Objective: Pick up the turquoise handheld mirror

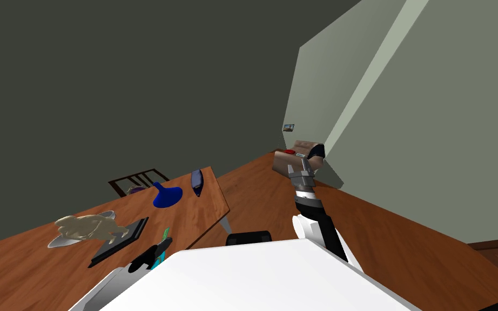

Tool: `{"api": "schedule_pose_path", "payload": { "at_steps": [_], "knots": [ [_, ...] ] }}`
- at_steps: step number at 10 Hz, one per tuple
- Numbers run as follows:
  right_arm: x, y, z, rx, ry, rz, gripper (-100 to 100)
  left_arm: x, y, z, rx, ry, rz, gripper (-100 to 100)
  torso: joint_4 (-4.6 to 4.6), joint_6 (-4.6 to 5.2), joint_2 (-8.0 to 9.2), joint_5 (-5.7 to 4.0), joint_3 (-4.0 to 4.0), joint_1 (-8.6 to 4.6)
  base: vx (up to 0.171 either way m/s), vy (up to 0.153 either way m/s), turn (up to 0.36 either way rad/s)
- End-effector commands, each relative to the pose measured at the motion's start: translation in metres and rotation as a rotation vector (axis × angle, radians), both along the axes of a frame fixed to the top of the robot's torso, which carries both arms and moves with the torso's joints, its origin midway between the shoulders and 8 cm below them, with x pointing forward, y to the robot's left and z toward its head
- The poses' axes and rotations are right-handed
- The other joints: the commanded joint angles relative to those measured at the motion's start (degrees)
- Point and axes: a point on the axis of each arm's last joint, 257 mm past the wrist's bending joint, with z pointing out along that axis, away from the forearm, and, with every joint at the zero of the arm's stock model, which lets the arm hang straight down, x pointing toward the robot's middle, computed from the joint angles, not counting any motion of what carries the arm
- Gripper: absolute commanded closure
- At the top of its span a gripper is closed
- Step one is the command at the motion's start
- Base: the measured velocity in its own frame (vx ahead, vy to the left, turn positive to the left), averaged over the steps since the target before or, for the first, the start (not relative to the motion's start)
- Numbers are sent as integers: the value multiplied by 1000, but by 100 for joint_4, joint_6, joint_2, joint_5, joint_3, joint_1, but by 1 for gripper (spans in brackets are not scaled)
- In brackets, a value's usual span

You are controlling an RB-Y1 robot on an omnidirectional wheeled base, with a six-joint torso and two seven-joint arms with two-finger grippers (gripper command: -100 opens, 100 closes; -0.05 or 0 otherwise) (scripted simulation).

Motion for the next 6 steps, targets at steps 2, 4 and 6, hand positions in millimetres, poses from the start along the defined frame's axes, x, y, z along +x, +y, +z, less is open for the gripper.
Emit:
{"api": "schedule_pose_path", "payload": {
  "at_steps": [2, 4, 6],
  "knots": [
    [0, 0, 0, 0, 0, 0, 0, 2, 0, 6, 0, -2, -3, 100, 0, 0, 0, 0, 0, 0, -5, -14, 23],
    [0, 0, 0, 0, 0, 0, 0, 4, 0, 12, 0, -3, -8, 100, 1, -3, 8, -4, 5, -15, -23, -38, 38],
    [0, 0, 0, 0, 0, 0, 0, 5, -1, 14, 0, -4, -10, 100, 3, -2, 13, -5, 8, -17, -19, -23, 22]
  ]
}}
